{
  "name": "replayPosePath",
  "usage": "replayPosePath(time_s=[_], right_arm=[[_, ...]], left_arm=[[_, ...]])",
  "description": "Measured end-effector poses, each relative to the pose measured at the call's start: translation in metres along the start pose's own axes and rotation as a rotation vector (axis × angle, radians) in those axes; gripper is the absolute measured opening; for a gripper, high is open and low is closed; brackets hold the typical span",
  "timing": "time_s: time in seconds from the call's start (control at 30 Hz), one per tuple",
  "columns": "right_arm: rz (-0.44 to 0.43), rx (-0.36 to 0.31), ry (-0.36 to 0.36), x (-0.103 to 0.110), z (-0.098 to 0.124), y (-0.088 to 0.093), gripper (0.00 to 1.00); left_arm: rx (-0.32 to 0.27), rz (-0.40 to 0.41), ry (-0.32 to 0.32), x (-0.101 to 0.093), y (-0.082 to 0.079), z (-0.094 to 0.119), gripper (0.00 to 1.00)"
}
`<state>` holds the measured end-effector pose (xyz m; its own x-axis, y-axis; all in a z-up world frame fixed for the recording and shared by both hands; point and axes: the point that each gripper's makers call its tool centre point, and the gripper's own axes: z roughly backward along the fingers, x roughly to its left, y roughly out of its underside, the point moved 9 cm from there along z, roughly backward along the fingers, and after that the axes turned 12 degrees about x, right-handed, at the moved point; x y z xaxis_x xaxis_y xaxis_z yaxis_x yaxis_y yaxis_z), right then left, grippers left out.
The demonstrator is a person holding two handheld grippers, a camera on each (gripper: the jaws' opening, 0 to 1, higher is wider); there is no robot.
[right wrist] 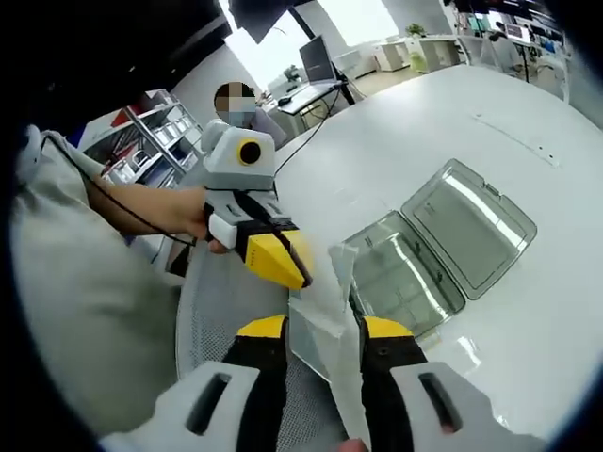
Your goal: Insert the divider into the dual guide fixture by aligning both edges with the guide slots and pushing it downward to the bottom, including one-sided entry, uneven engagement, binding, and posture correction.
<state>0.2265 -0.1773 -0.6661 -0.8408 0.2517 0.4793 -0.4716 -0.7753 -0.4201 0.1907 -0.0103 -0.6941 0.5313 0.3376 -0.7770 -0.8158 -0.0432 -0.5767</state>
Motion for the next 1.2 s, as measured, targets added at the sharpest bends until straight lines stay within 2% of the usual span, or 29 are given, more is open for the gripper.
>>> replayPosePath(time_s=[0.1, 0.23, 0.27, 0.43, 0.63, 1.2], right_arm=[[0.005, -0.016, -0.048, -0.001, -0.001, 0.001, 0.22], [0.029, -0.035, -0.147, 0.003, -0.003, 0.002, 0.21], [0.007, -0.048, -0.173, 0.004, -0.004, 0.002, 0.21], [0.01, -0.079, -0.223, 0.002, -0.004, 0.0, 0.16], [0.001, -0.103, -0.254, 0.001, -0.002, -0.001, 0.08], [-0.053, -0.143, -0.358, -0.003, -0.004, -0.006, 0.05]], left_arm=[[-0.001, -0.012, 0.023, -0.001, -0.002, 0.0, 0.0], [0.007, -0.021, 0.061, 0.0, -0.003, 0.002, 0.0], [0.011, -0.021, 0.068, 0.0, -0.002, 0.002, 0.0], [0.015, -0.034, 0.108, -0.002, -0.004, 0.004, 0.0], [0.011, -0.054, 0.137, -0.005, -0.007, 0.005, 0.0], [-0.015, -0.057, 0.174, -0.003, -0.011, 0.013, 0.0]])
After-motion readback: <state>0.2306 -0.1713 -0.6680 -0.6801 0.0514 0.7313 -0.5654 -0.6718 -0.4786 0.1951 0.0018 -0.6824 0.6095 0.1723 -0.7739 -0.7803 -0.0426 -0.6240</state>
